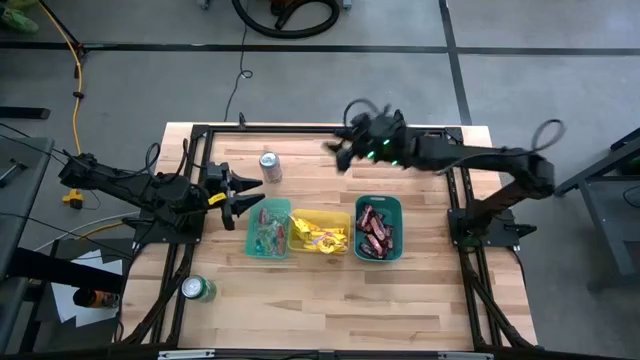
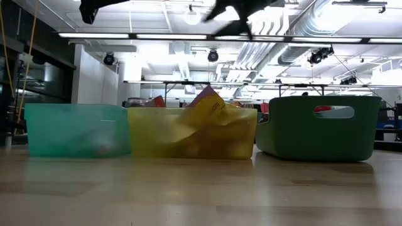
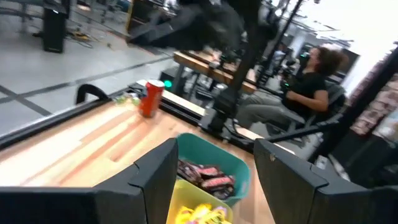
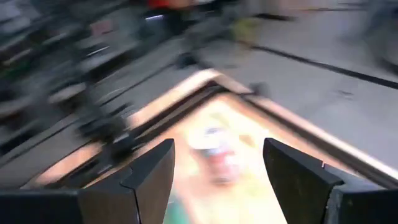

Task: Sort candy
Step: Put the green gummy into the green bin

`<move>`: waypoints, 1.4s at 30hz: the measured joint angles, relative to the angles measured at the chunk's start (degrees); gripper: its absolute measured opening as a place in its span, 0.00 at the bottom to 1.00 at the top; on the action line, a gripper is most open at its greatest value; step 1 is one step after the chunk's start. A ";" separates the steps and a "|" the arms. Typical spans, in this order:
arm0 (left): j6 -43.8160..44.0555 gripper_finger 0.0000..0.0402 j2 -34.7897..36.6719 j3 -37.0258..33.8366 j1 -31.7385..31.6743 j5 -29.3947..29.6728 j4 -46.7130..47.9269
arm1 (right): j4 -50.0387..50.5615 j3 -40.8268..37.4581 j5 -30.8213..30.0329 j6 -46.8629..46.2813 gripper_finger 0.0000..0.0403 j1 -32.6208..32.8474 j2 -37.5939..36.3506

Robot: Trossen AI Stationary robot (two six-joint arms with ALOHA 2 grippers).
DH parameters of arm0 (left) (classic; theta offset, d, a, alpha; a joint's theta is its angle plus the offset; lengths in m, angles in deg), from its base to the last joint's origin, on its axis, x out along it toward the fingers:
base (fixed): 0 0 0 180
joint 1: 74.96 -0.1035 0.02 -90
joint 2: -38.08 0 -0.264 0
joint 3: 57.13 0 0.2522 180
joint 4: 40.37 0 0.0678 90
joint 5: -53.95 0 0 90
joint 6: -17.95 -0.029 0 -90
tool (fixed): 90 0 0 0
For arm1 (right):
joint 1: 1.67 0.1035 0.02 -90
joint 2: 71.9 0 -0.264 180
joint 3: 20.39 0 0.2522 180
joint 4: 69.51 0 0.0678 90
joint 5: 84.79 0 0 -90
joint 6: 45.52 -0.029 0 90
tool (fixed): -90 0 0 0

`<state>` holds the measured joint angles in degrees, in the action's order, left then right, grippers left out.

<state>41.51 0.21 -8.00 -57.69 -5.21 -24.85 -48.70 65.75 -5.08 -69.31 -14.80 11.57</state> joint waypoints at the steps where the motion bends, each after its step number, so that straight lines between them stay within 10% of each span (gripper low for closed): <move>1: 0.37 0.50 0.00 0.00 -0.01 -0.84 0.00 | 3.20 0.00 -3.02 -2.28 0.60 -1.05 -1.69; 11: 0.32 0.50 -0.66 -0.02 -0.07 -3.76 0.04 | 33.70 0.00 -10.47 -22.41 0.60 -18.26 -6.89; 25: 10.59 0.50 -3.06 -0.02 -0.10 0.39 0.23 | 41.01 -0.02 12.05 -4.62 0.60 -54.80 12.41; 42: 12.84 0.50 -3.87 -0.02 -0.10 3.99 0.11 | 45.84 1.62 4.68 -3.16 0.60 -53.12 24.80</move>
<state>54.35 -3.66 -8.02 -57.79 -1.22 -24.74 -2.87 67.38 -0.40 -72.48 -67.93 36.37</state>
